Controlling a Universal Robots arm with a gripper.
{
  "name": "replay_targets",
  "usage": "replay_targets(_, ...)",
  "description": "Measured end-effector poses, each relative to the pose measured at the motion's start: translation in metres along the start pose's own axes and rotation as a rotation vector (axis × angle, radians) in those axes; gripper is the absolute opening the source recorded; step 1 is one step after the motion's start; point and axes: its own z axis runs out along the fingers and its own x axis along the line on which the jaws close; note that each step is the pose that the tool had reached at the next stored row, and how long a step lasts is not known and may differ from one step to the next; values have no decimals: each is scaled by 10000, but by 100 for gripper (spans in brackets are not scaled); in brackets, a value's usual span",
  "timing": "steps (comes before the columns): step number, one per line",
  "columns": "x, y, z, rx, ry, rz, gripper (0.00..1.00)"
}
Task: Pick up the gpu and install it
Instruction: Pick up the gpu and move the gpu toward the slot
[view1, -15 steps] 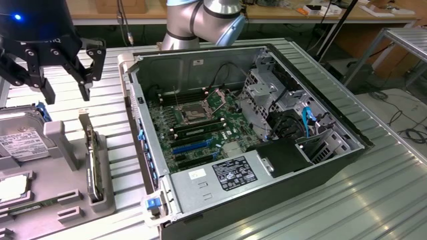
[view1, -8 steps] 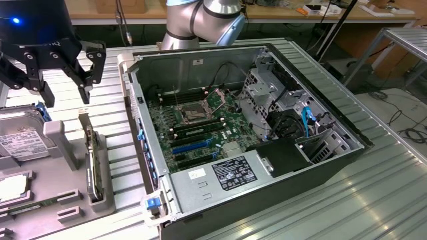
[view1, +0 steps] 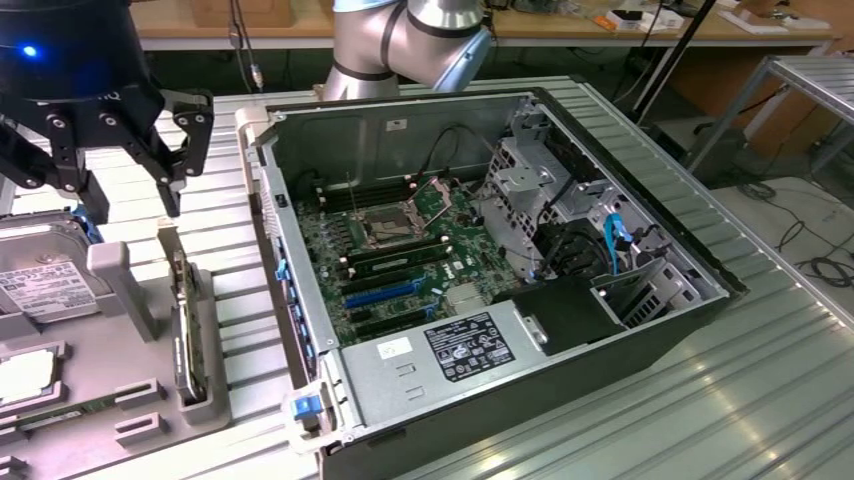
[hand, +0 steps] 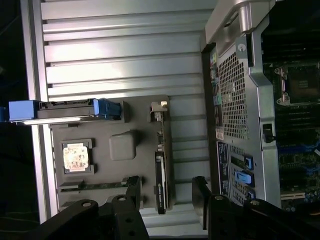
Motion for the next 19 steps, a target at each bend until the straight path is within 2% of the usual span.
replay_targets(5, -3, -45, -1, -1, -1, 0, 54)
replay_targets(19, -12, -237, -11, 0, 0, 0, 54)
